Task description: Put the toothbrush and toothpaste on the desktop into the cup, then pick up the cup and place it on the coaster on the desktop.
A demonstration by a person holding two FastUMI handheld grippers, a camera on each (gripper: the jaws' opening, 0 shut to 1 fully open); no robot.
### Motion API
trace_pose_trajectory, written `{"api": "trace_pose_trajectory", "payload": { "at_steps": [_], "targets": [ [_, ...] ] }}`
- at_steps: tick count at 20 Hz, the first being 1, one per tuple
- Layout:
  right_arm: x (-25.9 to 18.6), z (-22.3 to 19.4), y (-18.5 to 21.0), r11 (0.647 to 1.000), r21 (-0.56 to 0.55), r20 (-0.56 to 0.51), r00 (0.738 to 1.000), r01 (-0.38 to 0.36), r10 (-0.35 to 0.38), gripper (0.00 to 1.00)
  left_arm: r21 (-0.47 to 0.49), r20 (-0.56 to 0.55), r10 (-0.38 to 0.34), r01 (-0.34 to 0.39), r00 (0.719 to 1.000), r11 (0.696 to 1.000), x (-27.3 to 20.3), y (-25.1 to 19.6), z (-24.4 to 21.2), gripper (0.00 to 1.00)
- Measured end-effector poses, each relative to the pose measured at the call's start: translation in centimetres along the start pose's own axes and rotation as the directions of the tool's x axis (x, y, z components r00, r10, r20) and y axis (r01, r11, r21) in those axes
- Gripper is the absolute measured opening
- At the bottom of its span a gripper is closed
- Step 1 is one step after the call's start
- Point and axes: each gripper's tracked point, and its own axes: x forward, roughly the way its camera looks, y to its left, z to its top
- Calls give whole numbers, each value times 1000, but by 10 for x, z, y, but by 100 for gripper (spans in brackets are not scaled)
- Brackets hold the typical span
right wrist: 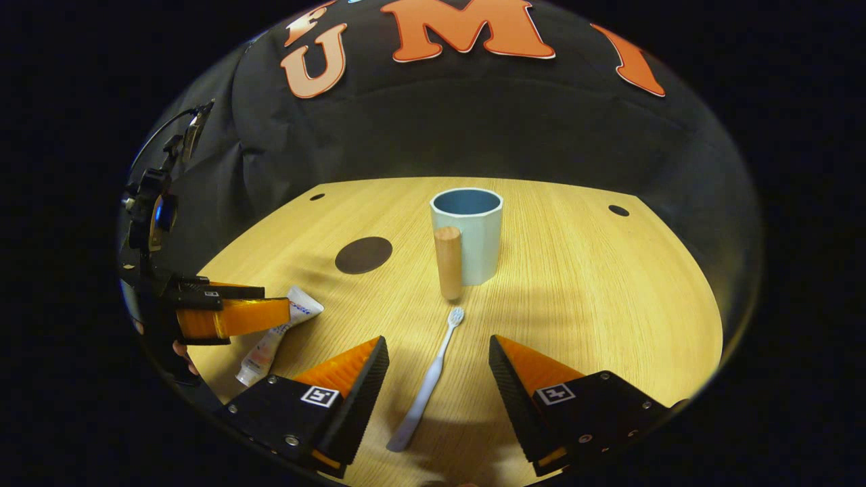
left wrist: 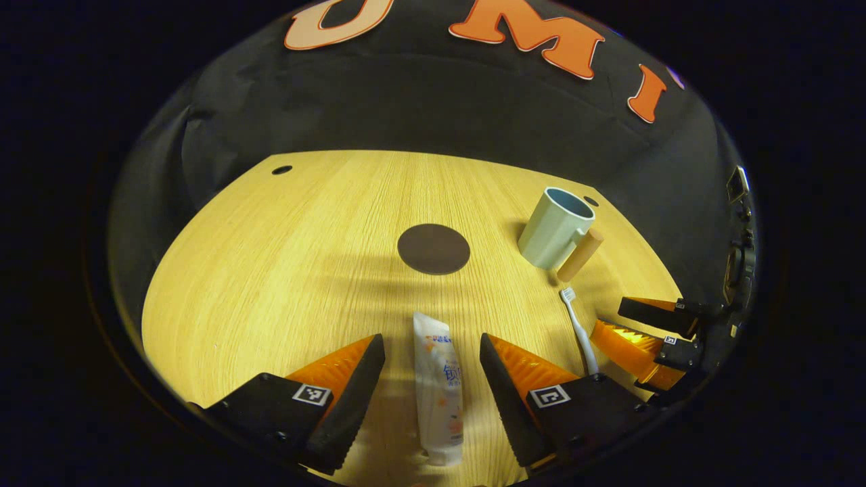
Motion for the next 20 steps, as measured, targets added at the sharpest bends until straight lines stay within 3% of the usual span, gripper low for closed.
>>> {"api": "trace_pose_trajectory", "payload": {
  "at_steps": [2, 8, 10, 14, 15, 18, 20],
  "targets": [
    [3, -4, 3, 1000, -8, -26, 1000, 9, -9, 80, 11, -28, 5, -5, 1000, 1000, -3, -3, 1, 94],
    [17, -14, 20, 1000, -19, -104, 994, 23, -24, 72, 45, -82, 11, -7, 997, 999, -5, -8, -14, 91],
    [17, -16, 23, 1000, -9, -118, 993, 27, -28, 60, 44, -98, 15, -10, 995, 999, -7, -8, -19, 94],
    [19, -14, 28, 999, 32, -121, 992, 40, -36, 48, 64, -99, 43, -37, 994, 997, -10, -3, -21, 94],
    [22, -17, 28, 998, 40, -129, 991, 40, -35, 43, 72, -100, 49, -42, 994, 997, -9, -1, -22, 89],
    [25, -17, 23, 997, 29, -126, 990, 71, -67, 33, 105, -102, 81, -70, 992, 992, 0, 4, -19, 86],
    [24, -17, 22, 995, 15, -123, 987, 104, -101, 17, 133, -94, 108, -95, 990, 987, 5, 7, -11, 82]
  ]
}}
